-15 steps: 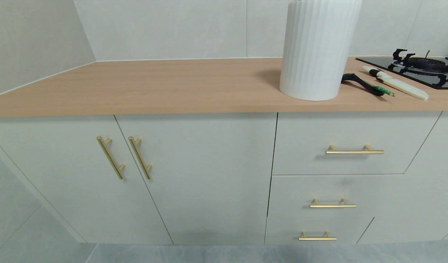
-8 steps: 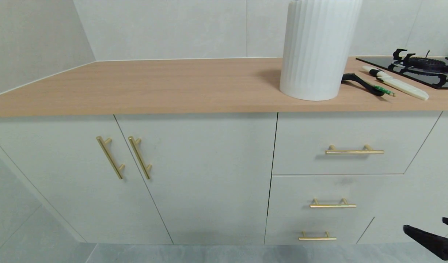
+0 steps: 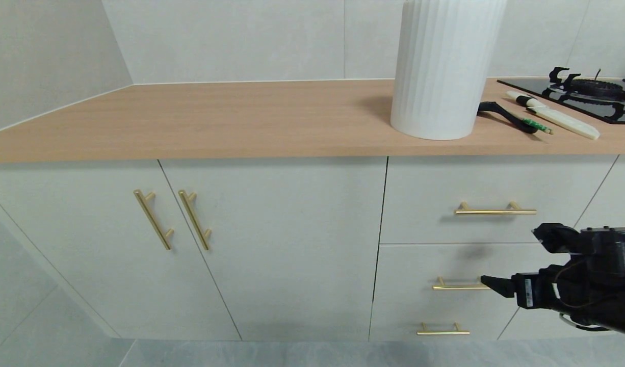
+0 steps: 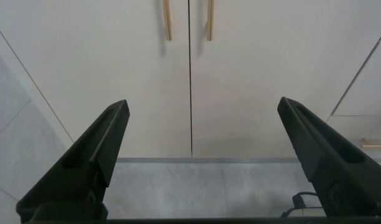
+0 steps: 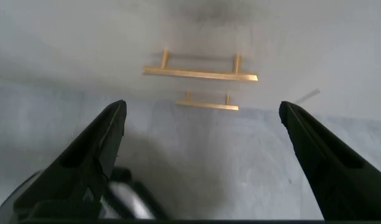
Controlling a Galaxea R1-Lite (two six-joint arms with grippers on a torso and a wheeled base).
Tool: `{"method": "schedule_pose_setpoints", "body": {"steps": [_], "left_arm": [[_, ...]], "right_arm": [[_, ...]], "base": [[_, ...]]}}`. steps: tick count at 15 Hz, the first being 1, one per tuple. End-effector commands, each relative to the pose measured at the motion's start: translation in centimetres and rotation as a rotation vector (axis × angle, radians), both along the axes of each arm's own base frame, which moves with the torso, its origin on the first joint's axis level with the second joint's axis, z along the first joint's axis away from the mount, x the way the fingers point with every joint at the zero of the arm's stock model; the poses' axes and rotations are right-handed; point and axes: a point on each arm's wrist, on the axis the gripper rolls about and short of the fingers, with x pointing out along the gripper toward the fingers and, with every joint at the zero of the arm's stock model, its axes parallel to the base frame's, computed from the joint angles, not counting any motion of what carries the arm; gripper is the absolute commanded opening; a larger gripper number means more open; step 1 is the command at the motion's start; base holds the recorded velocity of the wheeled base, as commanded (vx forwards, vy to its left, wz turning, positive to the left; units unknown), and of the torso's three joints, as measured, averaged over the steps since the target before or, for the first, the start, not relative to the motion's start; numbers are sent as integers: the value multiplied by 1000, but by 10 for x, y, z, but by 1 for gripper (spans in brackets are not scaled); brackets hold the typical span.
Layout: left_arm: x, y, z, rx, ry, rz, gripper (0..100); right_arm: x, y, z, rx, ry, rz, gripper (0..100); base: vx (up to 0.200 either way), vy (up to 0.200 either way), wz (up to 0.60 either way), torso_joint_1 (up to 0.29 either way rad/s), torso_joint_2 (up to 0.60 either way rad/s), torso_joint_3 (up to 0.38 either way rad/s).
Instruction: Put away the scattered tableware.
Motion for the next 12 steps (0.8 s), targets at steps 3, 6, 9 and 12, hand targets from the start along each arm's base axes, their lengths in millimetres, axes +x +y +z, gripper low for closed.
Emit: {"method": "schedule_pose_setpoints", "body": {"steps": [3,6,9,12], "left_arm": [[0,0,0,0,0,0,100],[0,0,0,0,0,0,100],[0,0,0,0,0,0,100],[0,0,0,0,0,0,100]], "right_arm": [[29,11,-70,-39,37,-16,100],[34,11,-77,-46,-49,-53,100],[37,13,-88,-54,-27,-52,100],[44,19,-95,-71,-96,-87,100]], "base": [[0,0,0,0,0,0],[0,0,0,0,0,0],[0,0,0,0,0,0],[0,0,0,0,0,0]]}}
